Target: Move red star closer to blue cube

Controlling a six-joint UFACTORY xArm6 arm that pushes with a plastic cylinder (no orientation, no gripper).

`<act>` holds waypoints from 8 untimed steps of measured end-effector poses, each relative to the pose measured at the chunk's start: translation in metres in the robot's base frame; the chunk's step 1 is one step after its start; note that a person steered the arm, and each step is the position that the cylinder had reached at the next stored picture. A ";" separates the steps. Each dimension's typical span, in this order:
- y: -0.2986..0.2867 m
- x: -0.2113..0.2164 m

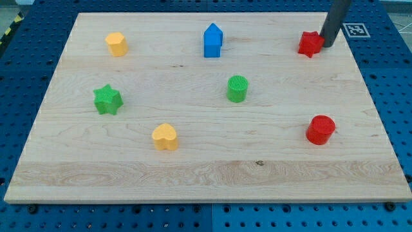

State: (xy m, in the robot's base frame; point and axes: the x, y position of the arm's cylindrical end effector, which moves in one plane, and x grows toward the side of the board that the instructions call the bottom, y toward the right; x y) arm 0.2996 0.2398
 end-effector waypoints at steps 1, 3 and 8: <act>-0.020 0.005; -0.064 0.026; -0.142 0.066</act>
State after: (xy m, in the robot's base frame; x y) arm 0.3660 0.0977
